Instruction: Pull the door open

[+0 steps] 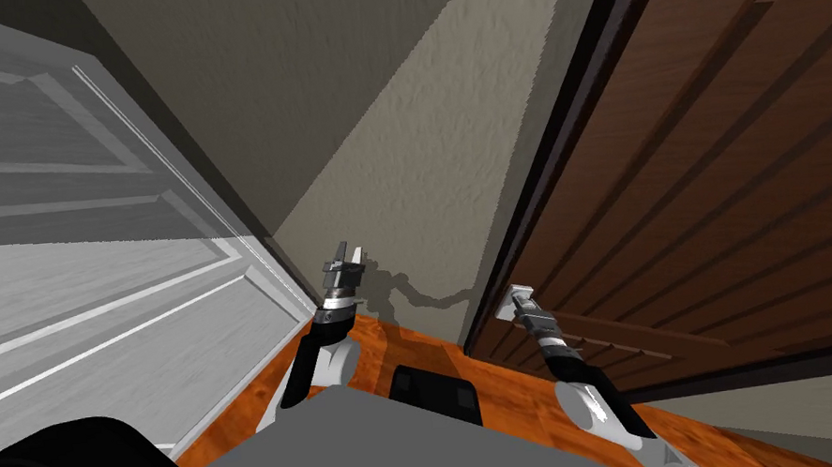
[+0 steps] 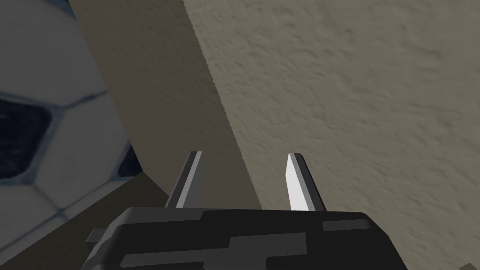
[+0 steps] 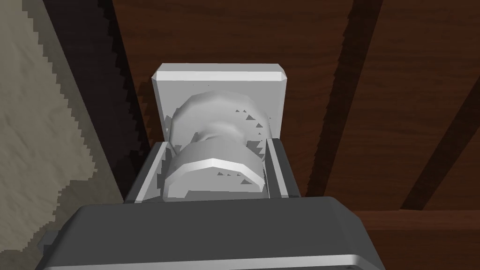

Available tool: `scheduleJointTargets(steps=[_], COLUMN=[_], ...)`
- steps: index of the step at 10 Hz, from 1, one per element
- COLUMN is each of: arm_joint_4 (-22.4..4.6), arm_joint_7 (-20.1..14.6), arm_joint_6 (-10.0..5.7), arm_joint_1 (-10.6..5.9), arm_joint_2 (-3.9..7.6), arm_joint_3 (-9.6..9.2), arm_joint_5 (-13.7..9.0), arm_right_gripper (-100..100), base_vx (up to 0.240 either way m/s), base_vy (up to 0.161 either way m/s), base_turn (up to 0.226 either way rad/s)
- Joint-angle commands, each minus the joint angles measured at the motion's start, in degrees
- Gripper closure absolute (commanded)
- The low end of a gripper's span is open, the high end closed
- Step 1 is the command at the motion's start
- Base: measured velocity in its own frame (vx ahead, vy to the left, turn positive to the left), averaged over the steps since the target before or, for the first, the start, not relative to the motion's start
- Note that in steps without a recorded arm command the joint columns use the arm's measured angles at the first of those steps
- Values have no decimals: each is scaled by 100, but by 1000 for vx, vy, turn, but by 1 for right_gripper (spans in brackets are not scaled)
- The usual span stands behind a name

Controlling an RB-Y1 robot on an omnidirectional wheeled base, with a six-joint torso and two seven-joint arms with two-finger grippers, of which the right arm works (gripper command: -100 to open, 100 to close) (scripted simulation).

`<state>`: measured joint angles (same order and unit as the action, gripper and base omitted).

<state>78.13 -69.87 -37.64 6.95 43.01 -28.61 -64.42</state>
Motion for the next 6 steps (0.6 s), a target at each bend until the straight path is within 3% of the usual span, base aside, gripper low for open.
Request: scheduleJointTargets(steps=[1,6], arm_joint_4=[59,174], arm_joint_7=[-79,-378], arm_joint_6=[-47,-260], arm_joint_1=[48,115], arm_joint_2=[88,432], arm_joint_3=[-108,-435], arm_joint_5=[-1,6], arm_right_gripper=[100,100], base_vx=[-182,-224], base_vy=[-62,-89], base_turn=[107,147])
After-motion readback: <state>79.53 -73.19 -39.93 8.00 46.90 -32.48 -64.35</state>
